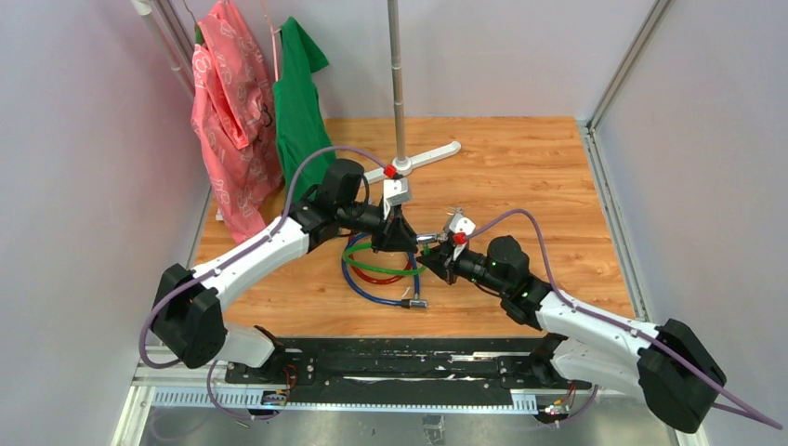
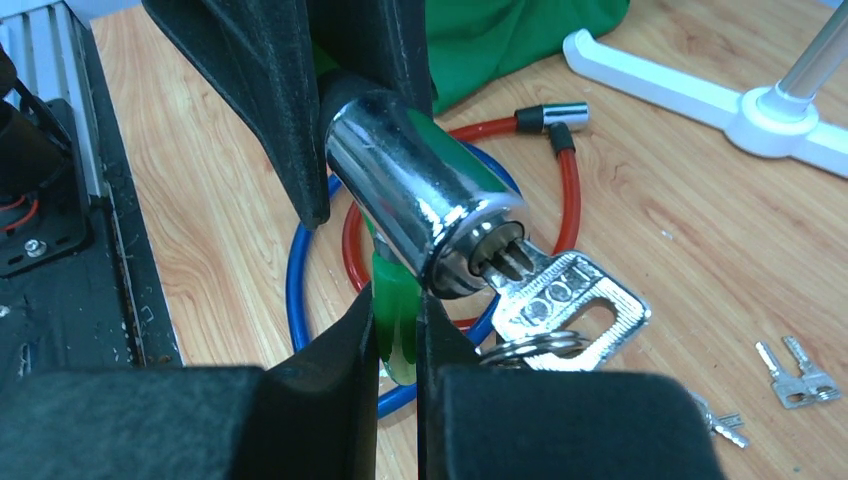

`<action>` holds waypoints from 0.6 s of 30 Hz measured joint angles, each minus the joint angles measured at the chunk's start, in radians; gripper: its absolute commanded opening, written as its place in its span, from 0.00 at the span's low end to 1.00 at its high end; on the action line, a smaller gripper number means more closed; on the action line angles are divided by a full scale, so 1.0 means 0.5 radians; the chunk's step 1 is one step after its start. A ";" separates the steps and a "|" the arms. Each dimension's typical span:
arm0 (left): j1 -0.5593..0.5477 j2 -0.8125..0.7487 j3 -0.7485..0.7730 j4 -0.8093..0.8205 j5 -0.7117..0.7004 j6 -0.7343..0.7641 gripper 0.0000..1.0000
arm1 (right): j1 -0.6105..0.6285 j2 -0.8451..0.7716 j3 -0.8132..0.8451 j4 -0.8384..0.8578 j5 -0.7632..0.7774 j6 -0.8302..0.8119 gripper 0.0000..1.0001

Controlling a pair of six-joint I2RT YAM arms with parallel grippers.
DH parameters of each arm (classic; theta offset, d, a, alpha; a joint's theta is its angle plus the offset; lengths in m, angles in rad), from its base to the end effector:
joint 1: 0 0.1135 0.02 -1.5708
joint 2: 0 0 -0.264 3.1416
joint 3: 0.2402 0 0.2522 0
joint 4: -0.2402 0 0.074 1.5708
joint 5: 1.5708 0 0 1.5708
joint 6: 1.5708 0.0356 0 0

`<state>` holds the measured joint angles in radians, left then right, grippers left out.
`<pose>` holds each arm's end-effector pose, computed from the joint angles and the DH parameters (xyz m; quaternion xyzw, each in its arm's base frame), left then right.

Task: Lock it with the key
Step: Lock the lock.

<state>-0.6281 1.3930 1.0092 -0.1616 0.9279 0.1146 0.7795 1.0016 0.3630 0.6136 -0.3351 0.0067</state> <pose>0.2296 -0.2019 0.2878 0.4873 0.6465 -0.4886 0.3253 0.1466 0.1614 0.2353 -0.3739 0.6099 0.3740 0.5902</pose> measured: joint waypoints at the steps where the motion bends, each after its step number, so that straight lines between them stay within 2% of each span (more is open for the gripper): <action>1: -0.006 -0.011 0.042 -0.066 -0.014 0.031 0.00 | 0.002 -0.020 0.014 -0.024 -0.002 0.002 0.00; 6: -0.047 -0.050 0.198 -0.323 -0.107 0.163 0.00 | 0.026 -0.099 0.069 -0.110 0.002 0.002 0.00; 11: -0.099 -0.089 0.222 -0.491 -0.202 0.196 0.00 | 0.085 -0.115 0.080 -0.194 0.024 0.040 0.00; 18: -0.140 -0.125 0.016 -0.378 -0.217 0.062 0.00 | 0.202 -0.177 0.080 -0.481 0.111 0.069 0.00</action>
<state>-0.6983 1.3304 1.0172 -0.3504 0.8196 0.1455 0.8806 0.9131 0.4030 0.3733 -0.2794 0.0414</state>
